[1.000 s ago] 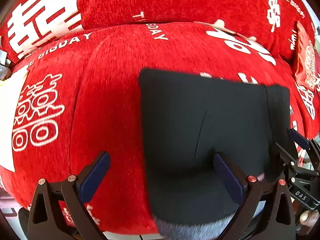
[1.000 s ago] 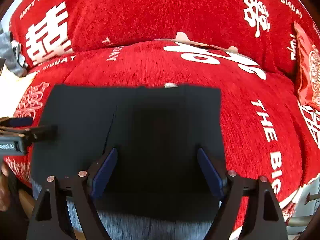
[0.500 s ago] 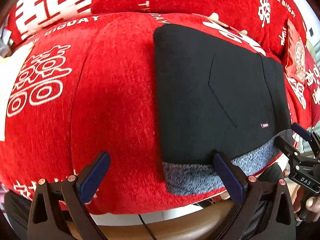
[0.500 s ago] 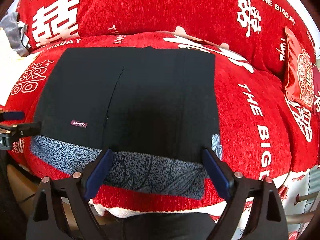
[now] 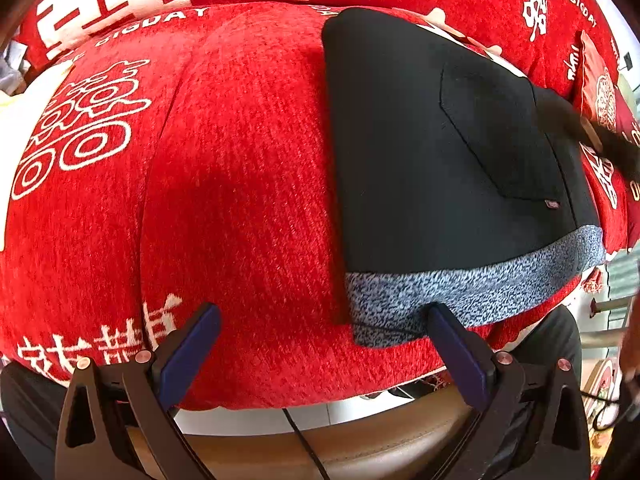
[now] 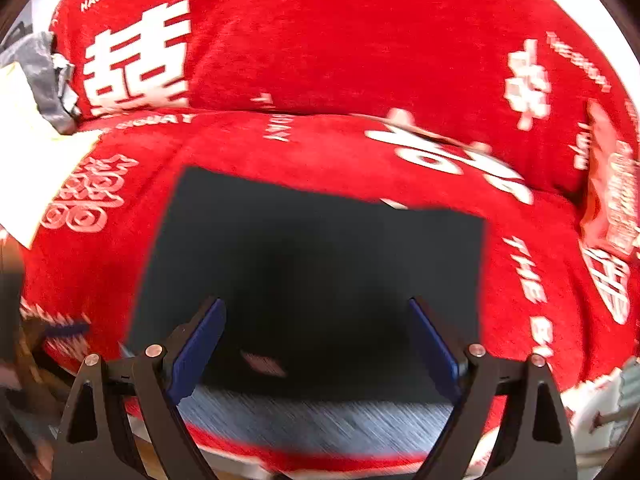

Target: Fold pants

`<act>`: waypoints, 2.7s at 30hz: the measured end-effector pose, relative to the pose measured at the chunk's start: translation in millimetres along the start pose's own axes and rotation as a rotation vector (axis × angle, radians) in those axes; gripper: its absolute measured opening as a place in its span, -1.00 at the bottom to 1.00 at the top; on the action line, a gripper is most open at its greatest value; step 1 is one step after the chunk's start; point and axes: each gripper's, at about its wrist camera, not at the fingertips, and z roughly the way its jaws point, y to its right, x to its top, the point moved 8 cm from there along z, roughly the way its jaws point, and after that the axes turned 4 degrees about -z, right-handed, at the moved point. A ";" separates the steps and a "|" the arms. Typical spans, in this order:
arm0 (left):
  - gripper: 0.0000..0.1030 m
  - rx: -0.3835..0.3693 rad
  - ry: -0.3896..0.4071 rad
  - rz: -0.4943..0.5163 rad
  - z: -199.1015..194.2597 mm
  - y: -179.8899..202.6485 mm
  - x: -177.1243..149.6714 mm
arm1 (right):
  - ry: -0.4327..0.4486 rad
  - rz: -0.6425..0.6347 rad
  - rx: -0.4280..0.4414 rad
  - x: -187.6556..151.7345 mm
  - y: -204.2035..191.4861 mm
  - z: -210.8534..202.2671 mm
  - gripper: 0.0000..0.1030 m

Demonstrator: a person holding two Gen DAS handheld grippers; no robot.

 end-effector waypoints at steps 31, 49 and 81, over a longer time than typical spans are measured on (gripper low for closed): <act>1.00 0.133 0.064 -0.129 17.2 17.1 168.7 | -0.065 0.197 -0.013 16.9 111.6 51.7 0.99; 1.00 0.158 0.149 -0.036 -5.3 10.1 110.8 | -0.065 0.220 0.036 -66.0 101.4 18.1 1.00; 1.00 -0.168 0.018 0.024 11.8 53.6 78.3 | -0.052 0.386 0.274 -79.0 152.9 34.7 1.00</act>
